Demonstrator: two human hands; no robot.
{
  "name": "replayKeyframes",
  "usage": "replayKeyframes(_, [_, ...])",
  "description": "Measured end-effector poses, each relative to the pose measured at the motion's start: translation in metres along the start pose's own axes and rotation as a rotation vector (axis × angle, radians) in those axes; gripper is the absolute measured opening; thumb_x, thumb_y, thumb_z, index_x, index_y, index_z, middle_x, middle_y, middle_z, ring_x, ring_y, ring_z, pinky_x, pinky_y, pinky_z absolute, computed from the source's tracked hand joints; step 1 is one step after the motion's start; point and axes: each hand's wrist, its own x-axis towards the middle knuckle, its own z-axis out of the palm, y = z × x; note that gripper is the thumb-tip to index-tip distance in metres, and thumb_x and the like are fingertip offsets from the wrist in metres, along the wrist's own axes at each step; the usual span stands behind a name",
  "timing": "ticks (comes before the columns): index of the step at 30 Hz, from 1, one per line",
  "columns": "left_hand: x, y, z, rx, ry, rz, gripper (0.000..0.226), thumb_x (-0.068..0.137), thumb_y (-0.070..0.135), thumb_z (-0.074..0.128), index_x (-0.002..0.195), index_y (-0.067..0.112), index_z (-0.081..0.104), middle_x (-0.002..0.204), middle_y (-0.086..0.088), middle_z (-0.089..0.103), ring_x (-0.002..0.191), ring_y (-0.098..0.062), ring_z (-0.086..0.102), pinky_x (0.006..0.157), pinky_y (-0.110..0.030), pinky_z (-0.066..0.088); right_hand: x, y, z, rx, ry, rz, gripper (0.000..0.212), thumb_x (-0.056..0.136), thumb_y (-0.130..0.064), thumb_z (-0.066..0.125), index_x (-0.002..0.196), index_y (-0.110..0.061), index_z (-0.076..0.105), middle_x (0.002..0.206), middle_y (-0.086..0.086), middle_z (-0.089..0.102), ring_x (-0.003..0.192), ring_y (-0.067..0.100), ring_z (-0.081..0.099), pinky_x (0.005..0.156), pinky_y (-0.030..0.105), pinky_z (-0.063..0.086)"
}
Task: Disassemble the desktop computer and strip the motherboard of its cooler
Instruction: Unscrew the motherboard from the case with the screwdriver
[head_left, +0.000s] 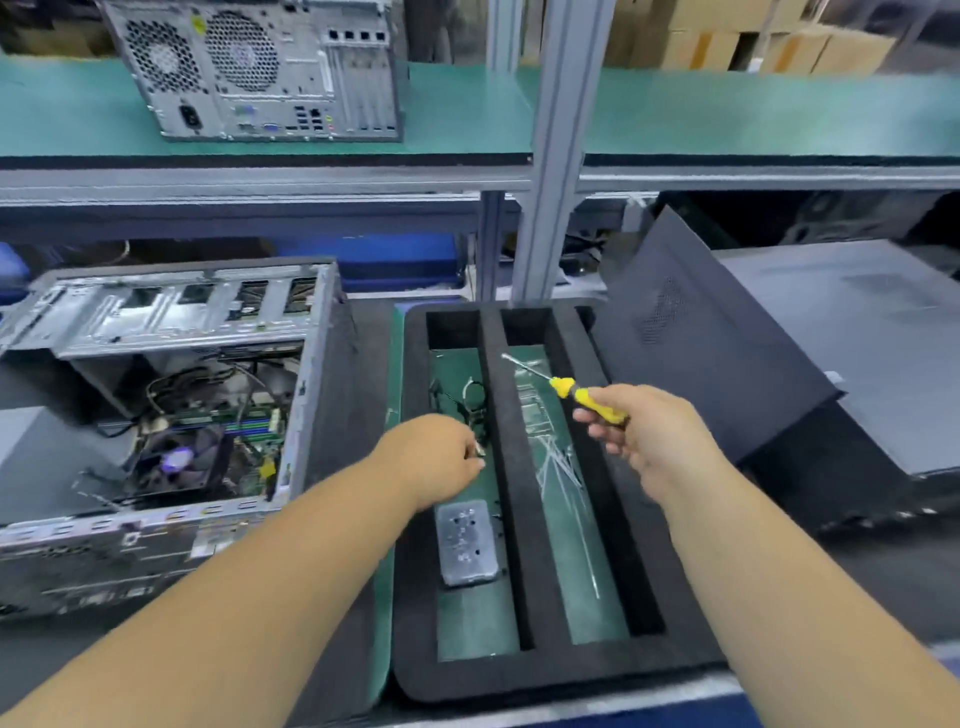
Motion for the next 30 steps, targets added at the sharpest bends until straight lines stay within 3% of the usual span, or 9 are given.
replayKeyframes(3, [0.004,0.007,0.024,0.086,-0.080,-0.056,0.027,0.093,0.045,0.052,0.085,0.021,0.063,0.082,0.005,0.059,0.080,-0.021,0.056,0.066,-0.030,0.045,0.007,0.022,-0.007,-0.177,-0.047,0.041,0.015,0.088,-0.009,0.064,0.073,-0.008,0.066,0.071,0.000,0.072,0.049,0.006,0.048,0.042,0.016,0.031])
replayKeyframes(5, [0.005,0.006,0.033,0.054,-0.092,-0.097,0.025,0.091,0.045,0.055,0.092,0.022,0.065,0.090,0.005,0.063,0.086,-0.020,0.060,0.072,-0.032,0.051,0.011,0.037,-0.009,-0.167,-0.105,0.019,0.005,0.088,-0.001,0.061,0.085,-0.004,0.064,0.072,0.004,0.070,0.043,0.004,0.050,0.037,0.014,0.031])
replayKeyframes(9, [0.002,0.001,0.036,-0.066,-0.023,-0.158,0.017,0.092,0.041,0.055,0.095,0.027,0.065,0.093,0.009,0.064,0.087,-0.015,0.060,0.072,-0.030,0.050,0.027,0.069,-0.001,-0.297,-0.087,0.021,0.027,0.085,0.001,0.064,0.108,-0.008,0.055,0.074,0.006,0.064,0.034,0.004,0.050,0.035,0.013,0.034])
replayKeyframes(12, [-0.005,-0.001,0.030,-0.159,0.053,-0.193,0.012,0.092,0.036,0.055,0.094,0.030,0.064,0.090,0.013,0.062,0.083,-0.011,0.058,0.069,-0.029,0.048,0.039,0.093,0.012,-0.570,-0.107,-0.035,0.027,0.082,-0.007,0.066,0.104,-0.018,0.054,0.079,-0.003,0.063,0.041,0.004,0.058,0.036,0.011,0.037])
replayKeyframes(14, [-0.010,-0.002,0.026,-0.201,0.096,-0.205,0.011,0.092,0.033,0.054,0.093,0.030,0.064,0.089,0.013,0.061,0.084,-0.011,0.058,0.073,-0.031,0.051,0.045,0.108,0.021,-0.713,-0.150,-0.080,0.024,0.081,-0.013,0.066,0.097,-0.024,0.052,0.076,-0.005,0.062,0.049,0.009,0.063,0.042,0.018,0.047])
replayKeyframes(17, [-0.019,-0.002,0.018,-0.222,0.132,-0.196,0.013,0.092,0.029,0.052,0.092,0.030,0.065,0.087,0.013,0.061,0.083,-0.011,0.057,0.074,-0.031,0.051,0.050,0.121,0.031,-0.928,-0.171,-0.134,0.021,0.079,-0.020,0.062,0.087,-0.027,0.044,0.070,-0.005,0.064,0.046,0.009,0.064,0.047,0.022,0.050])
replayKeyframes(20, [-0.026,-0.002,0.009,-0.227,0.169,-0.170,0.013,0.092,0.027,0.052,0.092,0.029,0.065,0.086,0.014,0.059,0.082,-0.011,0.057,0.072,-0.030,0.050,0.052,0.126,0.038,-0.993,-0.163,-0.154,0.017,0.082,-0.021,0.059,0.088,-0.022,0.043,0.076,-0.001,0.061,0.054,0.015,0.064,0.043,0.022,0.049])
replayKeyframes(25, [-0.037,-0.001,-0.009,-0.247,0.234,-0.135,0.014,0.092,0.025,0.053,0.094,0.027,0.066,0.085,0.014,0.059,0.082,-0.010,0.057,0.073,-0.029,0.050,0.050,0.119,0.041,-1.090,-0.149,-0.137,0.018,0.086,-0.024,0.060,0.093,-0.018,0.045,0.077,-0.002,0.054,0.057,0.009,0.052,0.030,0.018,0.029])
replayKeyframes(30, [-0.045,-0.008,-0.023,-0.262,0.256,-0.090,0.013,0.092,0.026,0.054,0.095,0.026,0.067,0.089,0.012,0.060,0.085,-0.011,0.057,0.076,-0.029,0.049,0.044,0.105,0.045,-1.192,-0.166,-0.089,0.026,0.085,-0.030,0.059,0.101,-0.014,0.047,0.079,0.001,0.057,0.067,0.017,0.054,0.049,0.027,0.032])
